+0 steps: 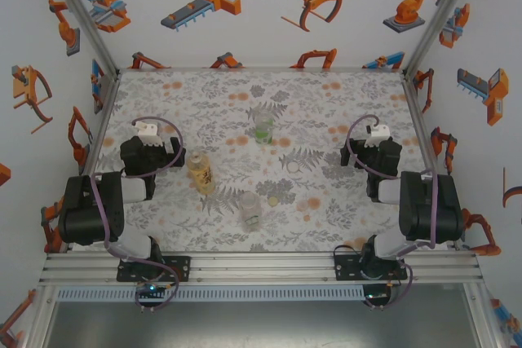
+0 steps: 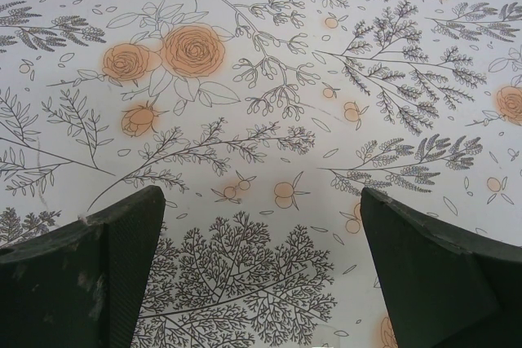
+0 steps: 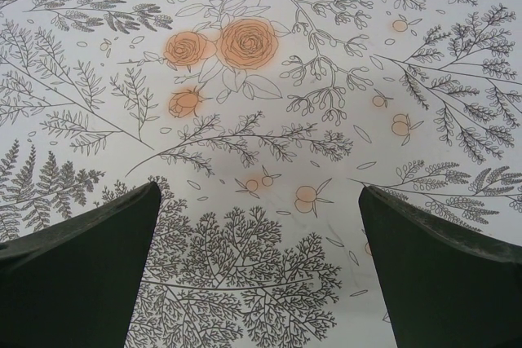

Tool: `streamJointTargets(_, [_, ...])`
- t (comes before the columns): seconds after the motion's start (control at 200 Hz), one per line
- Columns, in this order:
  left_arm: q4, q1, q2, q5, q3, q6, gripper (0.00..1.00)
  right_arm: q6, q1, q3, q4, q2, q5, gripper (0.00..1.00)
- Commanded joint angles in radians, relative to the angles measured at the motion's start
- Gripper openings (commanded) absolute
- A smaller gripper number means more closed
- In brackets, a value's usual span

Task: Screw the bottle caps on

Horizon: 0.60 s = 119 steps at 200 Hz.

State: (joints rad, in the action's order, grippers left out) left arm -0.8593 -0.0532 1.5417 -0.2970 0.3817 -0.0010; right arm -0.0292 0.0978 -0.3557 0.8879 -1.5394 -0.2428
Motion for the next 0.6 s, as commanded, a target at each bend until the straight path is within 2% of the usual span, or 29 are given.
streamJointTargets(0.0, [-0.027,-0.004,-0.005,-0.022,-0.003,0.005,0.97,-0.004,0.0,-0.011,0.029,-0.007,0.008,0.99])
streamJointTargets(0.591, [-0.03,-0.004,-0.01,-0.012,-0.005,0.001,0.97,-0.006,-0.001,-0.002,0.026,0.019,0.015,0.99])
